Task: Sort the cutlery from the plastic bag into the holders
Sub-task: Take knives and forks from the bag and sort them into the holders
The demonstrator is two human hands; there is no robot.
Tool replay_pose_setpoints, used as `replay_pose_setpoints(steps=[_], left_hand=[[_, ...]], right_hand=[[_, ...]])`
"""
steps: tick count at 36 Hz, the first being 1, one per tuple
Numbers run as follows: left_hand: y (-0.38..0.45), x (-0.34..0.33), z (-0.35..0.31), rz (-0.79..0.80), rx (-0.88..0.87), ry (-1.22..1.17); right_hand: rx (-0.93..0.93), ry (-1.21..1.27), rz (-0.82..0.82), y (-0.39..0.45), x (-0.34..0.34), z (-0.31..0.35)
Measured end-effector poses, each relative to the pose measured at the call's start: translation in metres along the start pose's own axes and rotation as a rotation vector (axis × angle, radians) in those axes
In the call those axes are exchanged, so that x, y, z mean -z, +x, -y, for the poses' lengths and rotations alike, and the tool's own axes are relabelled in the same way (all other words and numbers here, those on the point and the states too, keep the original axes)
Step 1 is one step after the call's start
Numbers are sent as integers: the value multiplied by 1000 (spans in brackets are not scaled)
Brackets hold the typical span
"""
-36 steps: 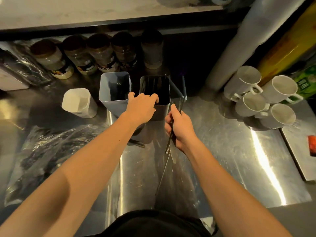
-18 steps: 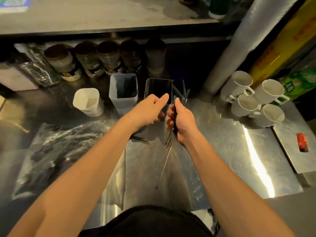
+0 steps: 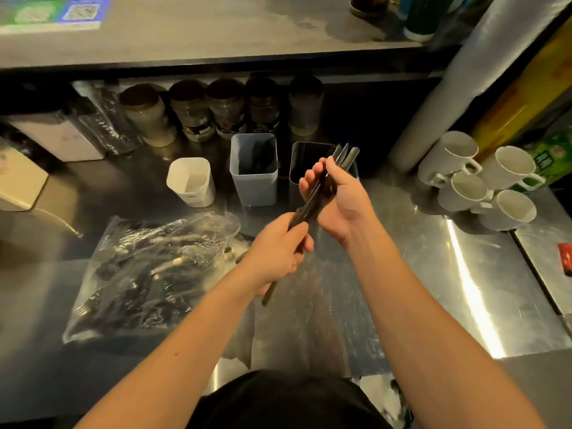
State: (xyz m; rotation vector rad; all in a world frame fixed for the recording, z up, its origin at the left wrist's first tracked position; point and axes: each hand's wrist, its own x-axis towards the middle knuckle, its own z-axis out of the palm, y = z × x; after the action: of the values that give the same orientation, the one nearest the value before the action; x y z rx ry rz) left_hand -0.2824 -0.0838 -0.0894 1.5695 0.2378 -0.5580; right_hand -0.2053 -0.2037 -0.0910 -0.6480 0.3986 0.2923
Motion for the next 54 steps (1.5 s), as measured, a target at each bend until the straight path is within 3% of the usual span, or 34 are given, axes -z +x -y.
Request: replay_pose_setpoints(steps=[4, 9, 18, 23, 30, 40, 45, 48, 52, 54], left_hand=[[-7, 19, -1, 105, 29, -197], [-10, 36, 4, 167, 13, -373], [-6, 60, 0, 188, 29, -475], [3, 76, -2, 71, -1, -422], [37, 75, -21, -209, -106, -488], [122, 52, -64, -523, -397, -247], [160, 38, -78, -561, -510, -103], [179, 33, -69, -540, -486, 142], [181, 23, -36, -424, -316, 605], [171, 13, -21, -355, -304, 692]], right_hand=[[-103, 83, 111, -5, -5, 1], [-111, -52, 171, -5, -12, -1], [-3, 37, 42, 8, -27, -1], [106, 224, -49, 29, -26, 15], [160, 144, -94, 49, -12, 32], [422, 219, -319, 87, 26, 90], [433, 119, -326, 114, 27, 84], [398, -84, -284, 122, 26, 64], [296, -567, -229, 127, 34, 34], [296, -748, -205, 125, 39, 25]])
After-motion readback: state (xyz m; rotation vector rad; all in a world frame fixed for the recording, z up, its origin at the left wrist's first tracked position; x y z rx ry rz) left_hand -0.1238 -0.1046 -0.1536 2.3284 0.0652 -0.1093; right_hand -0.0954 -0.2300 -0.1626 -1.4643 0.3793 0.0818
